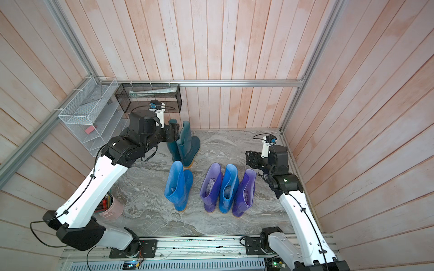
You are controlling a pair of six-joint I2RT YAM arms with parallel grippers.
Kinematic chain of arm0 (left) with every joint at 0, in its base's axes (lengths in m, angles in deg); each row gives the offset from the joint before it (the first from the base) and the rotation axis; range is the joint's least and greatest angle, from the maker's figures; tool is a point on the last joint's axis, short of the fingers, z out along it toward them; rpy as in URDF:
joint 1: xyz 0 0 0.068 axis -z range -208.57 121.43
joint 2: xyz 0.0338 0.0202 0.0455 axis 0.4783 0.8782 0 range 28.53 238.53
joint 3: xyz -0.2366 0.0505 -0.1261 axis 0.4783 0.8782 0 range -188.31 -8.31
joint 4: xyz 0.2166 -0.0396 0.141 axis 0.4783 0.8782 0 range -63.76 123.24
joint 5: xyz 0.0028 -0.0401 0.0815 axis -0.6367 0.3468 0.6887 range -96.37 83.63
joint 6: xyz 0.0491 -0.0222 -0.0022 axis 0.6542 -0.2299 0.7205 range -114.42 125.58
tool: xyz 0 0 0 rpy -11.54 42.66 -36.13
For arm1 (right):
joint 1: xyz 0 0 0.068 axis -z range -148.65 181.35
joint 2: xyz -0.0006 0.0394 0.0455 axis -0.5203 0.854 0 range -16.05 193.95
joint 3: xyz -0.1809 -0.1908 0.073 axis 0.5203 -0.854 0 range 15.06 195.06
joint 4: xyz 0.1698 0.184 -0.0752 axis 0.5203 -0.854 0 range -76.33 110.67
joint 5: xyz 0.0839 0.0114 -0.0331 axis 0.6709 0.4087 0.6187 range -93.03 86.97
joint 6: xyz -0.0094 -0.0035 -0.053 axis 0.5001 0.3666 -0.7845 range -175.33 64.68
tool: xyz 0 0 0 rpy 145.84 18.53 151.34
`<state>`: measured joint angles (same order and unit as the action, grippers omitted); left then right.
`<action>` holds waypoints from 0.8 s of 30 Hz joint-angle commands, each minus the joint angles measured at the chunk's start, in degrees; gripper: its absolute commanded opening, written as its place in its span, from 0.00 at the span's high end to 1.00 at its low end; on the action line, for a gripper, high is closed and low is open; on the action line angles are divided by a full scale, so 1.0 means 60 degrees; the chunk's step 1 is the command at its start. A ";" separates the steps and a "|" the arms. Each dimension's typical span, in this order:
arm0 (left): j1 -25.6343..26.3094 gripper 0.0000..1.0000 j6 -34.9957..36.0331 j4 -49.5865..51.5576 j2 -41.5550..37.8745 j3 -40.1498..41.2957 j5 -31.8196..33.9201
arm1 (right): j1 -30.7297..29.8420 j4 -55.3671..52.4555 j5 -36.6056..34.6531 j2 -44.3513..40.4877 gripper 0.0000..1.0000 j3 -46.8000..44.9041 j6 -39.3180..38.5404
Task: Match and arrange rain boots in pairs
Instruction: Pick up the rain boot at the center of the board.
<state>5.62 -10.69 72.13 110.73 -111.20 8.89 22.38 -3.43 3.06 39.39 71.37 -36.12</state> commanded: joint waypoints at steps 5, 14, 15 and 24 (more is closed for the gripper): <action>0.0607 0.32 -0.1583 0.1002 -0.1462 0.1736 0.0267 | -0.0017 -0.0215 -0.0203 -0.0242 0.18 0.0269 -0.0271; 0.1501 0.32 -0.2810 0.1954 -0.2399 0.3252 0.0301 | -0.0014 -0.0156 -0.0107 -0.0287 0.18 0.0130 -0.0200; 0.1581 0.32 -0.2864 0.2038 -0.2428 0.3337 0.0245 | -0.0013 -0.0143 -0.0104 -0.0303 0.18 0.0107 -0.0183; 0.2587 0.31 -0.3050 0.2605 -0.2045 0.3378 -0.0048 | -0.0013 -0.0213 -0.0121 -0.0320 0.18 0.0112 -0.0139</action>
<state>19.74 -27.78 85.53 97.39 -90.78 9.13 22.38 -3.63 2.82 38.10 71.35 -37.06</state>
